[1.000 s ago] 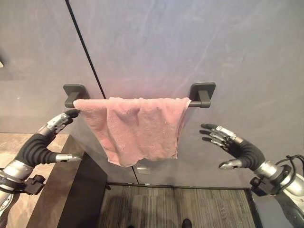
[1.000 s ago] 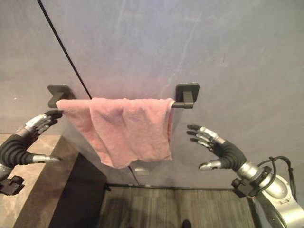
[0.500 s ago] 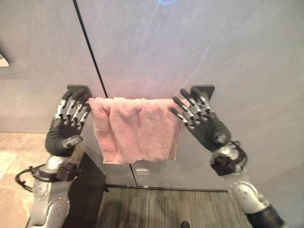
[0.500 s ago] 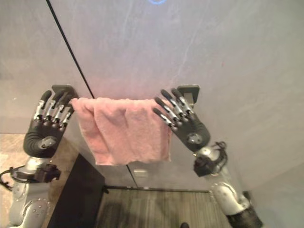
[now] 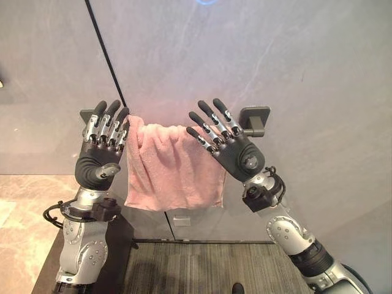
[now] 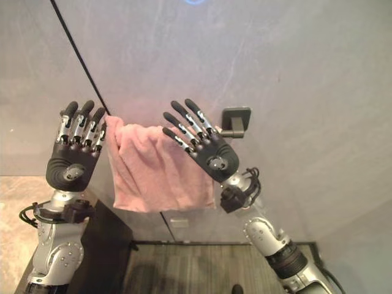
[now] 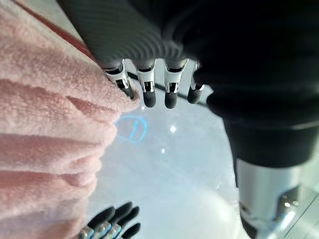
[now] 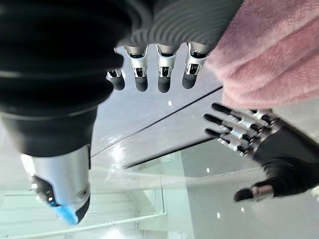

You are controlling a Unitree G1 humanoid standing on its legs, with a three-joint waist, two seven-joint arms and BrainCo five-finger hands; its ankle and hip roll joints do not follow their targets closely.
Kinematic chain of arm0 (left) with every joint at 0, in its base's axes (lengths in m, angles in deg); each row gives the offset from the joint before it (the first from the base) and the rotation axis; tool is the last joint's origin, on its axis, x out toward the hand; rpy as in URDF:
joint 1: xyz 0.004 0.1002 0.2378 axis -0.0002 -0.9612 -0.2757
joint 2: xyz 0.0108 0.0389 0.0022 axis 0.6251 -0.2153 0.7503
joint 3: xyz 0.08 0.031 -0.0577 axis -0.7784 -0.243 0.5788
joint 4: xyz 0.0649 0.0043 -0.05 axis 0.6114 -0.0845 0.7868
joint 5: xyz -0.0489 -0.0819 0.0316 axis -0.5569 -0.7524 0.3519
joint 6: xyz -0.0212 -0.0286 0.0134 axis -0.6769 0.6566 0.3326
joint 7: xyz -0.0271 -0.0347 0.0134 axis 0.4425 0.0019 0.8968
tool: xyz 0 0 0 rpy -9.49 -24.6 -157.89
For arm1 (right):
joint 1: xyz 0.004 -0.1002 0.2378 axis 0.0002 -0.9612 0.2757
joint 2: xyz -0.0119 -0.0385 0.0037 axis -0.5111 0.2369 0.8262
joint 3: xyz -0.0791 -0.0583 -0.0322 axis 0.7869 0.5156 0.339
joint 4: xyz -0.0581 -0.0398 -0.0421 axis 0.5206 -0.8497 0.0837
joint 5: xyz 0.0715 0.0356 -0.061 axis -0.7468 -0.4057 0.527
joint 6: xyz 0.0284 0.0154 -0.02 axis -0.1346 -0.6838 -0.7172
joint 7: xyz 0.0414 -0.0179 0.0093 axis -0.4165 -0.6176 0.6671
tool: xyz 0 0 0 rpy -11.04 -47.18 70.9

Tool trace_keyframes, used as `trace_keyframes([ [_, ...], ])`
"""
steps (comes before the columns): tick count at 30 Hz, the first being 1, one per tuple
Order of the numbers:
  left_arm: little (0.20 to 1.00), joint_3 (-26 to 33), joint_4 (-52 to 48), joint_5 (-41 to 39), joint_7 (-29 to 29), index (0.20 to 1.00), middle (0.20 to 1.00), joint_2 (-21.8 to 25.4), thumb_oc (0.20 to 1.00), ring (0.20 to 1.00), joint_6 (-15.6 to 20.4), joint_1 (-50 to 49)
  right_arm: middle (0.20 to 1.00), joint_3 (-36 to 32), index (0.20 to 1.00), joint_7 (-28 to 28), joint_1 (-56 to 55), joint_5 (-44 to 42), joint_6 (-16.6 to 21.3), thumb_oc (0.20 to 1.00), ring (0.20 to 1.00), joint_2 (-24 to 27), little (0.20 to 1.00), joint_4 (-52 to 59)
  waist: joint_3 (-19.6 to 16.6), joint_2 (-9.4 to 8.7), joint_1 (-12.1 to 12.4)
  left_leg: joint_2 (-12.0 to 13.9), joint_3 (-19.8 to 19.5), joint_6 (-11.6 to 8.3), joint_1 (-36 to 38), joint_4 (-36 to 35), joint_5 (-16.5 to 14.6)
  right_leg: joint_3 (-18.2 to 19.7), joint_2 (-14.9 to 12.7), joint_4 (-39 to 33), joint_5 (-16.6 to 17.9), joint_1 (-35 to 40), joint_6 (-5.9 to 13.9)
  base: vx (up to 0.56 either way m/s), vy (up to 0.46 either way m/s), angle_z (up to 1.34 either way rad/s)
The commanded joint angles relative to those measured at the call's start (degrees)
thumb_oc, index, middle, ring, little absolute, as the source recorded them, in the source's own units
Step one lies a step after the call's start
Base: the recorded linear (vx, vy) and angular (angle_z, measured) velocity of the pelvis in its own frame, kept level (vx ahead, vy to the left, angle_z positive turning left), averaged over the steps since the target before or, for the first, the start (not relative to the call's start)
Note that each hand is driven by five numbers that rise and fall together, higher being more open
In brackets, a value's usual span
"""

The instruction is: Put brush and paste in cup on sink, flatten towel.

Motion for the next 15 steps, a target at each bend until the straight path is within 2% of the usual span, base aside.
trace_keyframes([
  [1,1.0,3.3,-3.4,2.5,1.1,1.0,1.0,5.4,1.0,1.0,4.1,1.0,1.0,-0.5,1.0,-0.3,4.2,0.7,2.7,1.0,1.0,-2.0,1.0,2.7,0.1,-3.29,0.4,3.3,1.2,-0.59,2.7,0.2,-2.0,-1.4,-6.5,0.1,3.9,-1.2,3.13,0.02,-0.002,-0.05],
  [6,1.0,9.5,-2.7,5.6,2.6,1.0,1.0,8.5,1.0,1.0,4.3,-5.4,1.0,-1.6,1.0,-0.5,2.7,0.7,2.4,1.0,1.0,-1.3,1.0,2.3,0.1,-2.72,1.3,3.4,0.9,-0.57,2.9,0.2,-2.0,-1.9,-6.6,0.1,3.6,-0.6,3.01,0.0,0.0,0.0],
  [15,1.0,16.4,-1.5,11.5,6.4,1.0,1.0,10.5,1.0,1.0,4.4,-12.3,1.0,-3.2,1.0,-1.5,1.5,2.6,2.7,1.0,1.0,-0.2,1.0,2.4,0.6,-2.34,3.1,3.2,-0.2,-0.57,2.5,0.2,-1.7,-3.3,-6.6,0.1,3.3,0.5,2.81,0.0,-0.002,0.05],
])
